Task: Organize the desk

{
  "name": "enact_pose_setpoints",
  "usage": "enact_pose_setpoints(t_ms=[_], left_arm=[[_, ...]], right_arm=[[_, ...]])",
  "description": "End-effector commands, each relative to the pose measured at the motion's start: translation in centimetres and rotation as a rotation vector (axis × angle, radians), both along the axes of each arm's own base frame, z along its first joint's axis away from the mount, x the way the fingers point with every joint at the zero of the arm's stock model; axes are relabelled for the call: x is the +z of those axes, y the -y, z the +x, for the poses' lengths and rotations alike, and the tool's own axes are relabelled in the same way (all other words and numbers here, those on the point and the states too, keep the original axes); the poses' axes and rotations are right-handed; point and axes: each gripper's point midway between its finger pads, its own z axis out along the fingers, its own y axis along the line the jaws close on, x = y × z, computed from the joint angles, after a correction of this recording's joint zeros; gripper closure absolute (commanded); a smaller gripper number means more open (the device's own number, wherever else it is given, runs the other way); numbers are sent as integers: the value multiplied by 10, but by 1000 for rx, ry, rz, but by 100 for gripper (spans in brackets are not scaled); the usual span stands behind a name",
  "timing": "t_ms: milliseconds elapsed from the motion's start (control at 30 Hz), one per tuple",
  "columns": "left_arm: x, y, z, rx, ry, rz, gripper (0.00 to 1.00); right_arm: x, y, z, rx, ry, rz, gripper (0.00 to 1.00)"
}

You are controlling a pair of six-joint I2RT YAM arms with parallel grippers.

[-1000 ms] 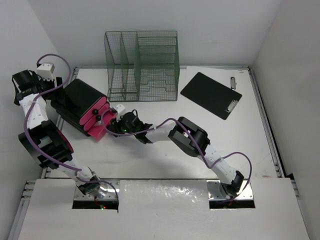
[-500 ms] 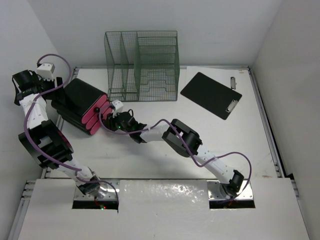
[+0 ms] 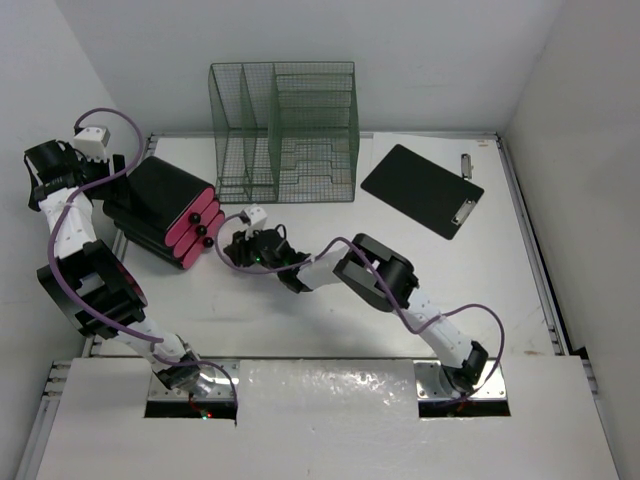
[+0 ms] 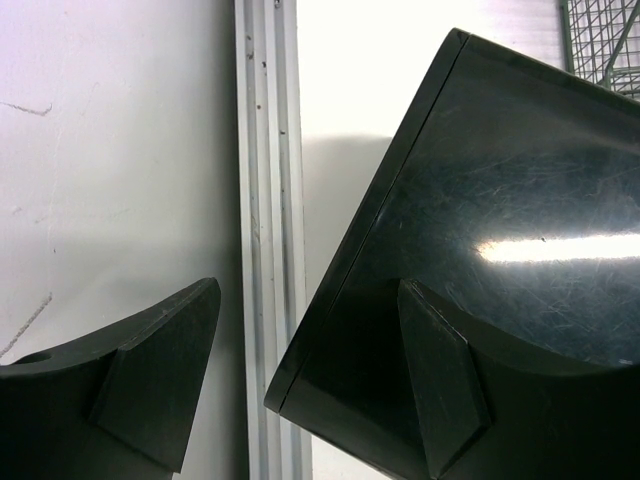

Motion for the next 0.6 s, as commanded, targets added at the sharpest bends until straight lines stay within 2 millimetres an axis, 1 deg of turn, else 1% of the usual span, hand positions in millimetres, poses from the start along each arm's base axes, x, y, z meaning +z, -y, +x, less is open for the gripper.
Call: enact_pose_setpoints(t_ms=[0,33,67,100,133,167,200,233,267,300,333,367,400,433,467,500,533,567], left_arm=[[-33,6,-25,20,-148,-32,30],[-30,5,-24,22,-143,-28,30],[-29,4,-24,27,-142,-29,30],[-27,5,-24,28,-141,-28,30],[-23,3,-23,30,-133,-24,30],[-23,4,-22,29,-133,-26,30],[-21,4,-22,31,-129,-24,30],[-17,2,-21,35,-122,-19,30],[-15,2,-20,36,-121,-22,30],[-11,1,-19,39,-112,-20,30],[-7,1,-18,39,-106,-20,30],[-5,2,-19,37,-103,-22,30],[1,1,-18,39,-93,-17,30],[3,2,-17,39,-89,-16,30],[5,2,-17,40,-88,-17,30],[14,1,-16,41,-72,-8,30],[18,2,-16,41,-66,-6,30],[20,3,-16,38,-64,-8,30]], right_arm=[[102,6,8,-27,137,163,62],[103,9,6,-26,139,156,60],[98,16,4,-26,138,134,59],[112,19,1,-16,147,144,58],[113,24,0,-14,146,137,57],[102,34,-1,-18,116,105,57],[102,40,-1,-19,103,99,57],[114,44,-3,-3,99,108,56],[103,57,-3,-6,72,74,56],[120,63,-5,-2,88,87,56],[106,79,-7,-7,87,30,56],[106,87,-8,-16,98,6,54],[124,95,-9,-27,127,7,53],[116,110,-9,-48,141,-53,51],[108,120,-12,-50,121,-114,47],[108,127,-13,-47,120,-146,45],[120,140,-10,-53,136,-174,43],[106,153,-15,-36,91,-254,41]])
